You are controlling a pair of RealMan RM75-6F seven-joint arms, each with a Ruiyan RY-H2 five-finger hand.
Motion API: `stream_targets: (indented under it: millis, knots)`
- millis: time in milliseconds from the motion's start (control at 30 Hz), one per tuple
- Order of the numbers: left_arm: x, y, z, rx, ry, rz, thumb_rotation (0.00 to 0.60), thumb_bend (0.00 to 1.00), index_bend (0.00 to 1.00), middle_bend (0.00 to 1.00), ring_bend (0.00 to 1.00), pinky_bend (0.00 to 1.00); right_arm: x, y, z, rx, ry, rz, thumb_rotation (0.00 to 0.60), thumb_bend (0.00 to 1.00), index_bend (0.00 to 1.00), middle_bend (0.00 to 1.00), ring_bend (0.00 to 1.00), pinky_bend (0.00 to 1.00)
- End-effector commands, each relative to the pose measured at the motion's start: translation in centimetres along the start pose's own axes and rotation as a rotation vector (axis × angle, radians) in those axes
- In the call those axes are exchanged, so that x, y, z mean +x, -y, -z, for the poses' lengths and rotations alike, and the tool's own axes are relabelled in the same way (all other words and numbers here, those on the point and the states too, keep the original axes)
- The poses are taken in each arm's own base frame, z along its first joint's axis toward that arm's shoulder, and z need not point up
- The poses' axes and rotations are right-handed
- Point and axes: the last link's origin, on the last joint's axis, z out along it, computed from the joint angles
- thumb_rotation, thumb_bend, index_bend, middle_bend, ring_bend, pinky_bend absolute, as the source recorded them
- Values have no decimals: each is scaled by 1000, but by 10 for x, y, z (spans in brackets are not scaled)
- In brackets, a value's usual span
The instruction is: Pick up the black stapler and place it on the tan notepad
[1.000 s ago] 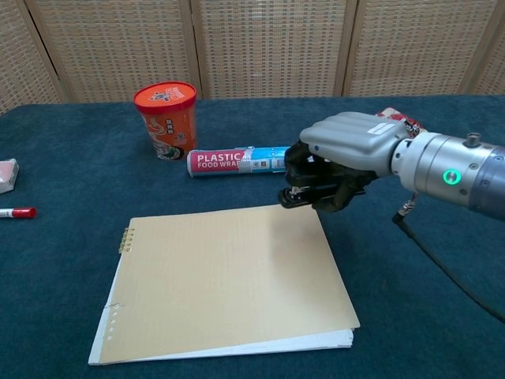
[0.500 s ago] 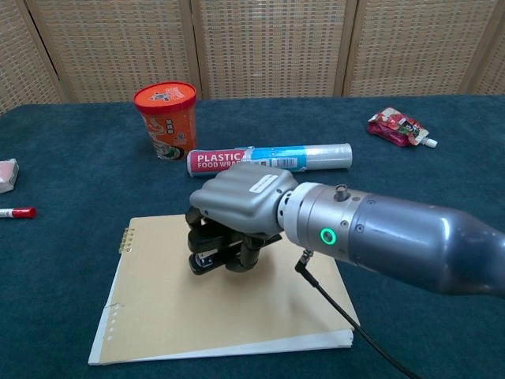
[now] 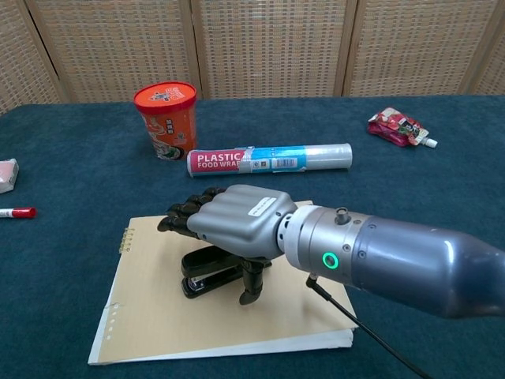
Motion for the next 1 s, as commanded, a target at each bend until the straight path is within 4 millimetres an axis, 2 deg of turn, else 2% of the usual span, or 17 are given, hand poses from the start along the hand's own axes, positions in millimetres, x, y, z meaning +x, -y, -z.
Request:
stream_targets:
  millis: [33,167,300,400,500,667,733,900,1000]
  knots:
    - [0,0,0,-1,0,0,600,0,0,0,0,0,4,-3,7,2,-14,1,600,0,0,0,0,42]
    - [0,0,1,-2,-3,1,600,0,0,0,0,0,14,-13,22,-10,-49,24,600,0,0,0,0,29]
    - [1,0,1,-3,-5,3,600,0,0,0,0,0,26,-36,44,-53,-100,75,600,0,0,0,0,4]
    - [2,0,2,-6,-10,8,600,0,0,0,0,0,38,-72,77,-131,-163,154,600,0,0,0,0,0]
    - [0,1,2,-7,-11,12,600,0,0,0,0,0,42,-106,108,-216,-217,184,600,0,0,0,0,0]
    - [-1,-2,2,-28,-36,21,600,0,0,0,0,0,36,-177,180,-376,-311,212,600,0,0,0,0,0]
    - [-2,-2,4,-33,-44,24,600,0,0,0,0,0,30,-195,204,-415,-341,195,600,0,0,0,0,0]
    - [-3,-2,12,-38,-53,33,600,0,0,0,0,0,9,-223,256,-536,-343,160,600,0,0,0,0,0]
    - [-2,-2,17,-41,-64,40,600,0,0,0,0,0,-7,-224,282,-599,-339,99,600,0,0,0,0,0]
